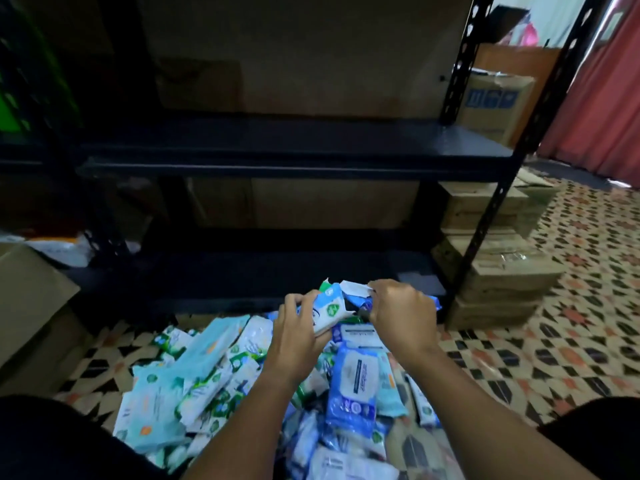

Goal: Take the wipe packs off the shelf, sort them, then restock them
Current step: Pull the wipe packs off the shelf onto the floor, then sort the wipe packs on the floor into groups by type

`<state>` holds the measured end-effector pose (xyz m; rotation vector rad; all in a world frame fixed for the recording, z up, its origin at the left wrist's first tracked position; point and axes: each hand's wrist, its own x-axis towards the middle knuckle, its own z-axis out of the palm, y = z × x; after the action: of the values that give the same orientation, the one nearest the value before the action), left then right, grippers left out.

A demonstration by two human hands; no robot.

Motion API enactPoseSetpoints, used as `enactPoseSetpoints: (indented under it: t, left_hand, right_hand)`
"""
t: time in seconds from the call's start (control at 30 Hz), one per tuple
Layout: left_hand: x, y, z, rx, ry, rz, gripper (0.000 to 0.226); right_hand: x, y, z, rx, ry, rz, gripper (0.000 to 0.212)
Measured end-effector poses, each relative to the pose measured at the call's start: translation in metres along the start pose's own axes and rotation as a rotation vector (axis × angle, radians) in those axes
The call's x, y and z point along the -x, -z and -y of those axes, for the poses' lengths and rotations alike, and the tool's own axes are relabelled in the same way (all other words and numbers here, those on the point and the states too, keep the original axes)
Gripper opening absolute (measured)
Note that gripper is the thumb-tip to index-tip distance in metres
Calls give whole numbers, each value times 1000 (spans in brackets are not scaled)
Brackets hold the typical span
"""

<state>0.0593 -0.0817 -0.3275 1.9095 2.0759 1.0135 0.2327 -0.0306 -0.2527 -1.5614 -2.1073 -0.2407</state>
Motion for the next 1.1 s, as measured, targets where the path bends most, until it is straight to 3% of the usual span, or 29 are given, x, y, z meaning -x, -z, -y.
enactPoseSetpoints:
  t: [0.13, 0.27, 0.33, 0.4, 0.5, 0.63, 0.73, 0.97, 1.03, 1.1]
  left_hand:
    - [11, -34, 5, -35, 68, 88, 68]
    - [19, -64, 11, 49, 149, 196, 86]
    - [23, -74, 17, 47, 211, 328, 114]
    - [28, -80, 26, -2, 253, 438, 120]
    - [40, -85, 46, -119, 303, 515, 103]
    - [58, -86, 72, -273, 340, 529, 88]
    - [65, -88, 81, -323, 323, 539, 84]
    - [60, -101, 83, -363, 170, 480, 73]
    - [60, -107, 83, -377, 68, 414, 68]
    - [59, -114, 79, -356, -97, 313, 53]
  right_hand:
    - [23, -23, -24, 9, -125, 104, 31]
    - [42, -46, -47, -54, -184, 189, 5]
    - [53, -50, -52, -70, -233, 324, 27]
    - [63, -51, -57, -91, -322, 457, 49]
    - [79, -65, -70, -204, -464, 542, 50]
    - [100, -89, -86, -224, -600, 779, 50]
    - [111, -112, -99, -183, -582, 862, 27]
    - [108, -127, -98, -197, -563, 857, 26]
    - [110, -136, -103, -186, -579, 877, 15]
    - [113, -139, -105, -170, -612, 875, 20]
